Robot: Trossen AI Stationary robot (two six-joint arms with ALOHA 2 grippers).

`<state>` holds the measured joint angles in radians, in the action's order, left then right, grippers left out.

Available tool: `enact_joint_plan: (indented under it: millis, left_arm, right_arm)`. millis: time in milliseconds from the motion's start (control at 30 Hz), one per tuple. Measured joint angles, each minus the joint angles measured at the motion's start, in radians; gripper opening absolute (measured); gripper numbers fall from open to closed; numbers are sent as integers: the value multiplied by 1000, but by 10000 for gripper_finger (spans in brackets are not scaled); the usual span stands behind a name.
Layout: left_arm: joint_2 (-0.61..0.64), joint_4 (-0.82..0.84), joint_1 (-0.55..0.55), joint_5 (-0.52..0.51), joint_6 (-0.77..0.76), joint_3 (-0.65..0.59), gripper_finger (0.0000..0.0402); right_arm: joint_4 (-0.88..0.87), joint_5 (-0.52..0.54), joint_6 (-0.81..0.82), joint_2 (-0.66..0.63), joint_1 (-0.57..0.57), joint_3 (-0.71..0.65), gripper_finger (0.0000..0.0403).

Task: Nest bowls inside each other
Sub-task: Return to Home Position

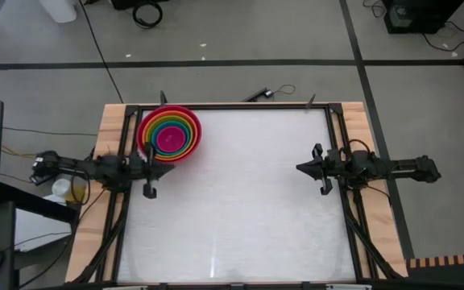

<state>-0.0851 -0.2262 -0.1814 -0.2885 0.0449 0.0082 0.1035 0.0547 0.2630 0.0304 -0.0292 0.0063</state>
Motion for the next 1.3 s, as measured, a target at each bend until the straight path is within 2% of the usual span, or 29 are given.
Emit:
enact_joint_plan:
  millis: [167, 267, 400, 600, 867, 1300]
  left_arm:
    - [86, 45, -1, 0, 33, 0, 0]
    - [81, 105, -1, -11, 30, 6, 0]
    - [82, 96, 1, -29, 21, 8, 0]
    - [78, 163, 1, -30, -30, 6, 1]
    - [79, 163, 1, -30, -31, 6, 16]
    - [79, 163, 1, -29, -34, 8, 18]
  right_arm:
    - [9, -5, -56, -1, 0, 0, 8]
    - [29, -8, -126, -2, 0, 0, 9]
    - [32, 57, -188, -1, 0, 0, 9]
    - [24, 131, -160, 2, 0, 0, 9]
    - [31, 132, -158, 2, 0, 0, 9]
    - [31, 133, -158, 2, 0, 0, 14]
